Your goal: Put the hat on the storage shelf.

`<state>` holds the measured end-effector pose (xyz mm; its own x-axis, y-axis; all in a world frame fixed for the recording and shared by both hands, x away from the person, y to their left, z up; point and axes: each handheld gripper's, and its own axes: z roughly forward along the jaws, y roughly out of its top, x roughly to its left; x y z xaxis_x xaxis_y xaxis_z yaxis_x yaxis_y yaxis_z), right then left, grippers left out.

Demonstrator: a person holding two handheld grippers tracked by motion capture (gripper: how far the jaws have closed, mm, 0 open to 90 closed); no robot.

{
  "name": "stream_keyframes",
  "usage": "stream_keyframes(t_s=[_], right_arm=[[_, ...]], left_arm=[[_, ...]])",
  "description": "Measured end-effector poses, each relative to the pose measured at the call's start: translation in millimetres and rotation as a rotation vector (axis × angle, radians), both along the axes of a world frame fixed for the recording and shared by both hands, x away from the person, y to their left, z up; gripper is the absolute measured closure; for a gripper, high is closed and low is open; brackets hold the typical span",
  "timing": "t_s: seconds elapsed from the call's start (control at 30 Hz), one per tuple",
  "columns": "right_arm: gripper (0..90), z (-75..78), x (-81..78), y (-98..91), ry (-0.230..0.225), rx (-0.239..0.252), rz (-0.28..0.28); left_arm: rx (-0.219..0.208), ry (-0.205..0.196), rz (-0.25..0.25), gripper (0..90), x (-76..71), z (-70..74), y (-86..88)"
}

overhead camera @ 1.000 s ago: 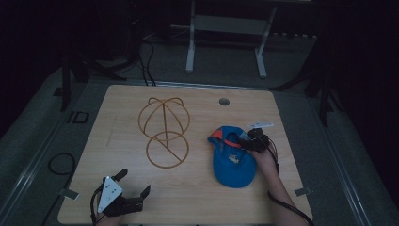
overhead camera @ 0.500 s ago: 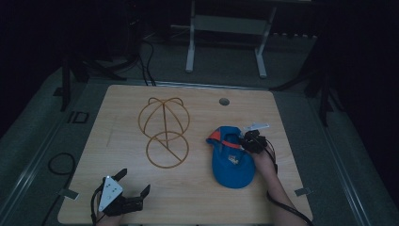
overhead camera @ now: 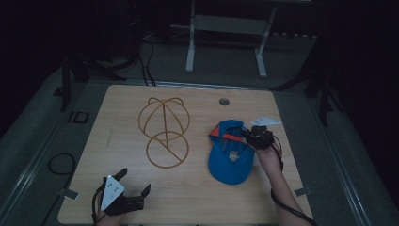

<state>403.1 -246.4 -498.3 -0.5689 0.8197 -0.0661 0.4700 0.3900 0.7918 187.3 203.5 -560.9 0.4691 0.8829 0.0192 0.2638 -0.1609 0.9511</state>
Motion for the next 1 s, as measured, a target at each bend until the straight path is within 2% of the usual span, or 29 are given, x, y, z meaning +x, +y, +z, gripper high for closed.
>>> stream_keyframes(t_s=[0.2, 0.33, 0.37, 0.4, 0.43, 0.47, 0.5, 0.57, 0.77, 0.8, 0.87, 0.9, 0.97, 1.0], right_arm=[[84.7, 17.1, -7.2, -1.0, -0.033, 0.027, 0.023], [84.7, 39.5, -17.1, -1.1, -0.082, 0.042, 0.035], [84.7, 39.5, -17.1, -1.1, -0.082, 0.042, 0.035], [84.7, 49.6, -22.2, -1.8, -0.104, 0.051, 0.045], [84.7, 49.6, -22.2, -1.8, -0.104, 0.051, 0.045], [84.7, 59.0, -27.8, -2.7, -0.124, 0.06, 0.057], [84.7, 59.0, -27.8, -2.7, -0.124, 0.06, 0.057], [84.6, 71.0, -36.1, -4.0, -0.153, 0.059, 0.074], [84.6, 88.5, -52.1, -7.7, -0.19, 0.083, 0.106], [84.6, 90.4, -55.1, -8.7, -0.191, 0.096, 0.109], [84.6, 93.7, -61.0, -9.3, -0.201, 0.098, 0.12], [84.6, 95.0, -63.5, -9.6, -0.205, 0.097, 0.123], [84.6, 96.0, -66.4, -10.1, -0.203, 0.106, 0.128], [84.6, 97.4, -71.8, -10.7, -0.208, 0.106, 0.131]], left_arm=[[-0.012, 0.006, 0.006, 2.1, 0.5, 1.7, 0.6], [-0.018, 0.018, 0.007, 2.1, 1.2, 3.4, 0.6], [-0.015, 0.021, 0.008, 2.1, 1.2, 4.2, 0.4], [-0.017, 0.02, 0.007, 2.1, 1.2, 4.8, -0.1], [-0.013, 0.022, 0.005, 2.1, 1.1, 5.5, -0.4], [-0.015, 0.028, 0.004, 2.1, 1.3, 7.1, -1.7], [-0.015, 0.028, 0.004, 2.1, 1.3, 7.1, -1.7], [-0.01, 0.029, 0.004, 2.1, 1.3, 9.8, -4.0], [0.015, 0.027, -0.035, 2.1, 2.5, 25.5, -13.5], [0.01, 0.041, -0.052, 2.1, 3.6, 31.8, -17.2], [0.005, 0.05, -0.06, 2.1, 4.6, 35.5, -19.1], [-0.01, 0.065, -0.073, 2.1, 7.2, 43.8, -22.2], [-0.018, 0.064, -0.082, 2.1, 8.2, 48.4, -23.4], [-0.018, 0.051, -0.093, 2.1, 10.0, 58.4, -25.9]])
